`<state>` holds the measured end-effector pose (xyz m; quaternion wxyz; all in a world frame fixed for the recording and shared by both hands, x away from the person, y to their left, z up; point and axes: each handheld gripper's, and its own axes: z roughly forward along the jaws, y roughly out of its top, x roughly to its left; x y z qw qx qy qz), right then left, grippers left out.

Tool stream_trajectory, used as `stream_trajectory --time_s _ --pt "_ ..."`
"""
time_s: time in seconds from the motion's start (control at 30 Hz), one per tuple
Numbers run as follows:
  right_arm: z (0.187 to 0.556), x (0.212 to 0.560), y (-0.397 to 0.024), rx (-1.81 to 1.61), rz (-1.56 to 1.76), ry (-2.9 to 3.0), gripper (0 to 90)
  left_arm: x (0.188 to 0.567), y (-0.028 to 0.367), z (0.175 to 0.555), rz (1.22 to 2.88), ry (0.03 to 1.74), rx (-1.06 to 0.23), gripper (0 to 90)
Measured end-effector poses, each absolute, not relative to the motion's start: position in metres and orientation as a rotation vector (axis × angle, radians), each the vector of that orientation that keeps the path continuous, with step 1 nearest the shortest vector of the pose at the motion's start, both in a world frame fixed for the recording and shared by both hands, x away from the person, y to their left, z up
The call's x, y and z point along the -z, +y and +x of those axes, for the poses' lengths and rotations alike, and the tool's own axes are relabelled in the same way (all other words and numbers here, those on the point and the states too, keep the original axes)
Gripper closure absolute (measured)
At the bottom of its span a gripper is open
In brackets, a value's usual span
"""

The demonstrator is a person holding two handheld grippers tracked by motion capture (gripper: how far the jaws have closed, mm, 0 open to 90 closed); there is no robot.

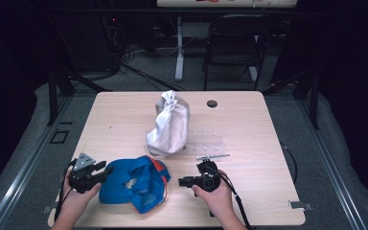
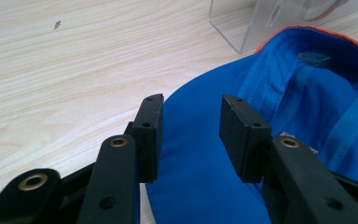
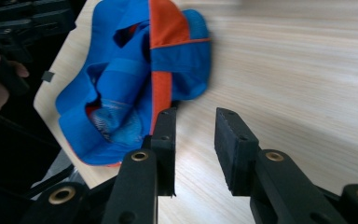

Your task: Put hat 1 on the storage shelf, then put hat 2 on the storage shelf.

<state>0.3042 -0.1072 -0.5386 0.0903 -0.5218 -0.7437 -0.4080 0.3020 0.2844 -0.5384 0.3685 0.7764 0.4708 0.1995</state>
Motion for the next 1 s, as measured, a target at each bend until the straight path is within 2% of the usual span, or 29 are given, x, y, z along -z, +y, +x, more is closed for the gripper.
stream_trajectory --time_s 0.33,0.77,1.0 --pt "0.312 0.545 -0.085 1.192 -1.468 -2.180 65.2 0.543 0.284 0.303 1.990 1.217 -0.516 59.0" --pt "0.319 0.571 -0.060 1.105 -1.419 -2.153 64.8 0.545 0.279 0.303 2.015 1.191 -0.516 59.3" --pt "0.318 0.573 -0.058 1.123 -1.397 -2.099 67.5 0.546 0.280 0.303 2.012 1.197 -0.511 59.4"
